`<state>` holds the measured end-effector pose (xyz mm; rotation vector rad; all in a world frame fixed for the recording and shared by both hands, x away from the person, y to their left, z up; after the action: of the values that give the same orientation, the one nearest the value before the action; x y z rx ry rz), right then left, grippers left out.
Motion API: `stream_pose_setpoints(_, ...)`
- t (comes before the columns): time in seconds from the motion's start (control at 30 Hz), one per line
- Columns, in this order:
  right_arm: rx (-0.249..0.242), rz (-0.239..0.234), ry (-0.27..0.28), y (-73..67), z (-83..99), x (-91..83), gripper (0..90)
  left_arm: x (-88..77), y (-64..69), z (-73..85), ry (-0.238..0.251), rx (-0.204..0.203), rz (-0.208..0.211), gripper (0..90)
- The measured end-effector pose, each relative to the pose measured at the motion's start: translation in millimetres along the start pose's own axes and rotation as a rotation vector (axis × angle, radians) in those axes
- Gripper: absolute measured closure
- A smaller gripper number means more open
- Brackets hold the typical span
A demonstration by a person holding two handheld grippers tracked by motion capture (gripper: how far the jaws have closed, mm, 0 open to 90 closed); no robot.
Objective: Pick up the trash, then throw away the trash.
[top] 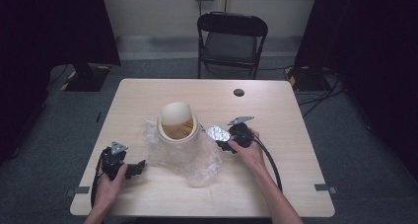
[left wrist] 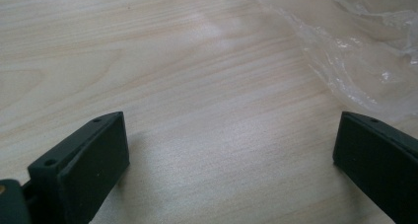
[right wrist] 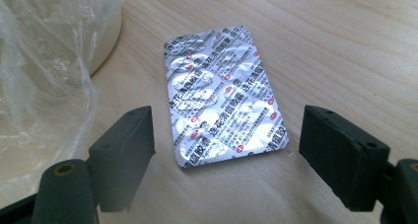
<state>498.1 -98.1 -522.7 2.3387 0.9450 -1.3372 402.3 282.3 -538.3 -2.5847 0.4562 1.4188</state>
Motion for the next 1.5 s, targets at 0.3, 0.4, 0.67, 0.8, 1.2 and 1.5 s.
stream_pose_setpoints(0.3, -0.011, -0.004, 0.01, -1.1, -2.3, 8.7, 23.2, 0.0, 0.0, 0.0, 0.0, 0.0, 0.0, 0.0)
stream_pose_setpoints(0.4, -0.008, 0.014, 0.01, -0.8, -3.9, 9.6, 26.3, 0.0, 0.0, 0.0, 0.0, 0.0, 0.0, 0.0)
stream_pose_setpoints(0.67, -0.022, 0.073, 0.012, -1.3, -2.1, 9.2, 34.0, 0.0, 0.0, 0.0, 0.0, 0.0, 0.0, 0.0)
stream_pose_setpoints(0.8, -0.01, 0.075, 0.022, -1.6, -0.7, 8.4, 34.1, 0.0, 0.0, 0.0, 0.0, 0.0, 0.0, 0.0)
stream_pose_setpoints(1.2, 0.05, 0.053, 0.053, -0.1, 0.5, -7.9, 34.1, 0.0, 0.0, 0.0, 0.0, 0.0, 0.0, 0.0)
stream_pose_setpoints(1.5, 0.077, 0.048, 0.069, 2.0, 2.8, -19.2, 34.2, 0.0, 0.0, 0.0, 0.0, 0.0, 0.0, 0.0)
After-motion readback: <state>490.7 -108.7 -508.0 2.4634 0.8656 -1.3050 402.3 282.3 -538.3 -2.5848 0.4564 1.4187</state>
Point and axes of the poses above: each handheld gripper's, and its own axes: x roughly forward along the jaws, z roughly out of its underside, y roughly to its right, the point moved 5 cm from there along x, roughly forward along the jaws, and after that the axes turned 13 degrees about -y, right-handed, at the moved point
